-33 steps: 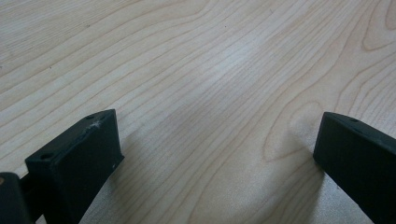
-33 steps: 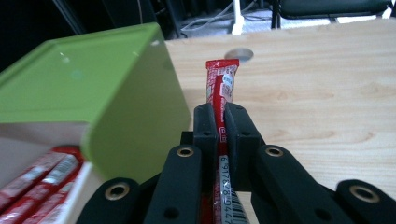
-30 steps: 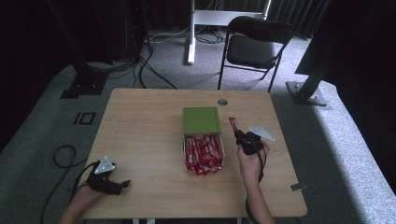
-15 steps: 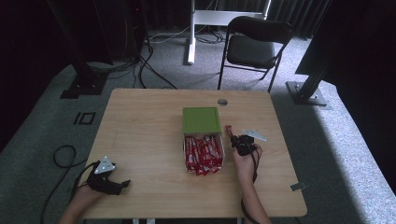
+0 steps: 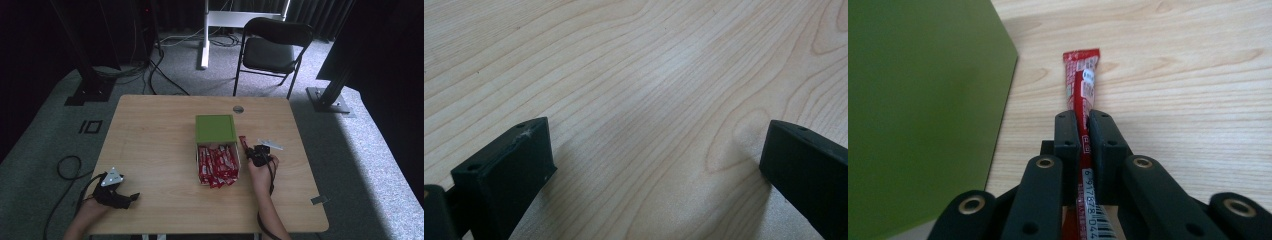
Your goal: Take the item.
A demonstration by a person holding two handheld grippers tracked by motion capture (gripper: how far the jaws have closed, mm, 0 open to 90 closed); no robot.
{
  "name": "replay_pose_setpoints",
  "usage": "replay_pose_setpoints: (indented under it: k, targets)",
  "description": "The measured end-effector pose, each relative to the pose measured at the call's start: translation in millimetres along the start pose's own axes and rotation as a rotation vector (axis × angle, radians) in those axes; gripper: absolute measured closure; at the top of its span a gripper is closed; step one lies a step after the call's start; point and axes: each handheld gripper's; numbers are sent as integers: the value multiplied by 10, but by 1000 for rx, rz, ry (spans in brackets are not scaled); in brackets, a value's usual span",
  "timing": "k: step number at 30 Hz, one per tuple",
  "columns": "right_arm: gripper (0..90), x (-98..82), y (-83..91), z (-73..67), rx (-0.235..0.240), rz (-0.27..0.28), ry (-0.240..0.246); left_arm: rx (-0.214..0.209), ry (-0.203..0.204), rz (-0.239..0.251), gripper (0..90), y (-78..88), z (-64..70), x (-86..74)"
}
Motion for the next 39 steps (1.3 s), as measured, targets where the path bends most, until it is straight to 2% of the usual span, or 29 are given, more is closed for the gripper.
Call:
replay_pose_setpoints:
  k: [1, 3, 4, 6, 8, 10, 13, 19, 21, 24, 30, 37, 39]
  targets:
    - [801, 2, 2, 4, 5, -1, -3, 0, 0, 0, 16, 0, 0, 0]
    - [693, 17, 25, 12, 11, 10, -5, 0, 1, 1, 16, -1, 0, 0]
    - [624, 32, 41, 12, 27, 24, -4, 0, 0, 1, 16, -1, 0, 0]
    - [545, 74, 97, 10, 29, 60, 6, 0, 1, 1, 16, 0, 0, 0]
    - [436, 111, 135, 15, 59, 86, 12, 0, 0, 1, 16, 0, 0, 0]
    - [356, 144, 177, 28, 60, 109, 56, 0, 0, 1, 16, 0, 0, 0]
    - [292, 180, 237, 71, 51, 97, 109, 0, 0, 0, 16, 0, 0, 0]
    - [217, 163, 300, 161, 62, 84, 130, 0, 0, 1, 16, 0, 0, 0]
    - [188, 147, 315, 184, 62, 73, 153, 0, 0, 0, 16, 0, 0, 0]
    - [188, 128, 342, 218, 69, 77, 142, 0, 0, 0, 16, 0, 0, 0]
    - [188, 77, 401, 281, 70, 60, 149, 0, 1, 1, 16, 0, 0, 0]
    - [188, -21, 488, 339, 46, 31, 198, 0, 0, 1, 16, 0, 0, 0]
    - [187, -51, 511, 351, 61, 27, 205, 0, 0, 1, 16, 0, 0, 0]
Point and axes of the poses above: each handheld gripper's, and its own axes: y roughly backward along the jaws, x roughly out of its top, z roughly to its right, and after that the axes turned 5 degrees about x, right-handed
